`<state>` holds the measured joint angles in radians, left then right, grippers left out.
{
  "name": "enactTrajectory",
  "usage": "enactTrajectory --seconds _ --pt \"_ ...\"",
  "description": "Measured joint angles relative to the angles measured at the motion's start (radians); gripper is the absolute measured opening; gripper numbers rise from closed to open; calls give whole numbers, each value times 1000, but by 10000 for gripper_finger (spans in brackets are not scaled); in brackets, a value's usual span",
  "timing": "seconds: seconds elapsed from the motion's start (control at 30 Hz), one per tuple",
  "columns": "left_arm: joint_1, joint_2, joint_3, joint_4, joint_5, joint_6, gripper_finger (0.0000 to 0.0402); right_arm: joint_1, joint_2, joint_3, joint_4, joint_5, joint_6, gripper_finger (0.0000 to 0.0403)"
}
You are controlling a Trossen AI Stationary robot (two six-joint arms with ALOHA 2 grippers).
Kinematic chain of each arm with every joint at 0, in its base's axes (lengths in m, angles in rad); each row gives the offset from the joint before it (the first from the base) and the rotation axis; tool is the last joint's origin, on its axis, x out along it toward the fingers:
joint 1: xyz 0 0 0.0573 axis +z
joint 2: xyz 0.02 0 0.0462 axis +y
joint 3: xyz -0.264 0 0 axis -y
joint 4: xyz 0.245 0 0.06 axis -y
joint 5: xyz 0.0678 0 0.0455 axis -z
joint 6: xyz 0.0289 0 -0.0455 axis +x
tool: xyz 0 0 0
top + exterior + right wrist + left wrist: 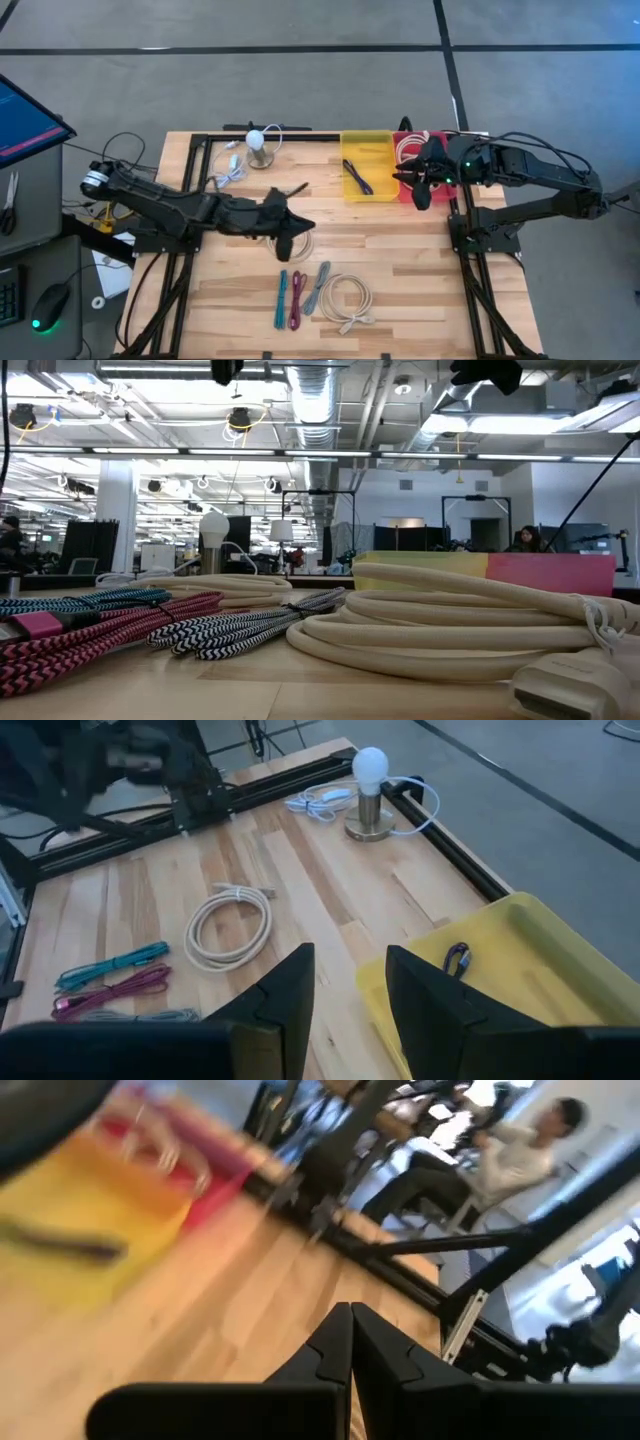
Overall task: Pick & Place USB Port
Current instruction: Put the white charger cable into the yellow bin
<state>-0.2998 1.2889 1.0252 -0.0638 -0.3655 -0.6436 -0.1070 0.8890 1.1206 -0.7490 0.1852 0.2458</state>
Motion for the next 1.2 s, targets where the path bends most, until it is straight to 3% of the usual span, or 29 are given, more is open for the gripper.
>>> enactTrajectory --seconds 0.17,0.57,0.73,0.93,1.2 --pt "2 53 30 -90 -1 -228 4 0 0 0 -2 0 2 118" --pt "-17 230 36 -88 59 -436 3 0 2 0 -80 120 -42 118" --pt "-17 321 132 -81 133 -433 3 -1 2 0 -115 127 -43 118" --pt "-18 411 225 -124 136 -417 3 -1 2 0 -119 127 -43 118" --pt "-57 429 273 -331 143 -599 3 0 2 0 -119 128 -43 118"
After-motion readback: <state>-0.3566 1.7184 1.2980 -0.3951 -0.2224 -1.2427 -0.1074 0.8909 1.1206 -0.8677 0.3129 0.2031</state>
